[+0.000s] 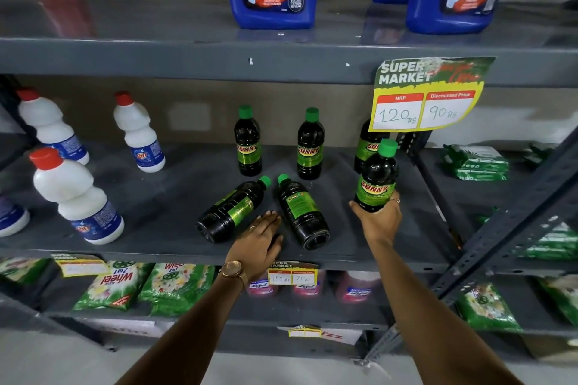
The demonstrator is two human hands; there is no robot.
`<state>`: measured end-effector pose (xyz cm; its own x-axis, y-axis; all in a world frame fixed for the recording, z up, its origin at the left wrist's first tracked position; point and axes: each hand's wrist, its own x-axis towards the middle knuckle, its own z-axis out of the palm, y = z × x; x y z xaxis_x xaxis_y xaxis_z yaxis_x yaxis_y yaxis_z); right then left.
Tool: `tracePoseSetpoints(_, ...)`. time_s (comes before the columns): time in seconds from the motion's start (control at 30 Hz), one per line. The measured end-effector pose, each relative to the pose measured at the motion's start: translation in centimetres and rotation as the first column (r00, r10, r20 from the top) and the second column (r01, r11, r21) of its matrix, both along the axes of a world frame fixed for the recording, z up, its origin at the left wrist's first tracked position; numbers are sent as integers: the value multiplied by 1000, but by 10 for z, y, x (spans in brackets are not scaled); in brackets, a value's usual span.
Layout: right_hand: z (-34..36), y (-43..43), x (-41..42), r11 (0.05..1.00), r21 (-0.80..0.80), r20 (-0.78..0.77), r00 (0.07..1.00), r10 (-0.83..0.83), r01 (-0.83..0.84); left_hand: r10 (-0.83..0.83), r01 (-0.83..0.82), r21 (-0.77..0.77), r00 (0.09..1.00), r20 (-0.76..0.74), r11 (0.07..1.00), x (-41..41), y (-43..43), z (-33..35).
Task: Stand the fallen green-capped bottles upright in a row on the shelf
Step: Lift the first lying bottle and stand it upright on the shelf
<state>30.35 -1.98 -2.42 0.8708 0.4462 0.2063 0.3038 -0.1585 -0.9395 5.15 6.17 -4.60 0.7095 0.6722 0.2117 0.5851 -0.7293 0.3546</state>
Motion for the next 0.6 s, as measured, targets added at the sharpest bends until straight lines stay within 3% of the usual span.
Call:
tracePoseSetpoints(0.3, -8, -62, -23, 998, -60, 59, 998, -16, 19, 10, -8, 46, 999, -40, 999, 2, 0, -3)
tracePoseSetpoints(0.6, -27, -88, -38, 999, -41, 19, 1000, -5, 6, 38, -34, 57, 996, -81, 998, 3, -1, -6)
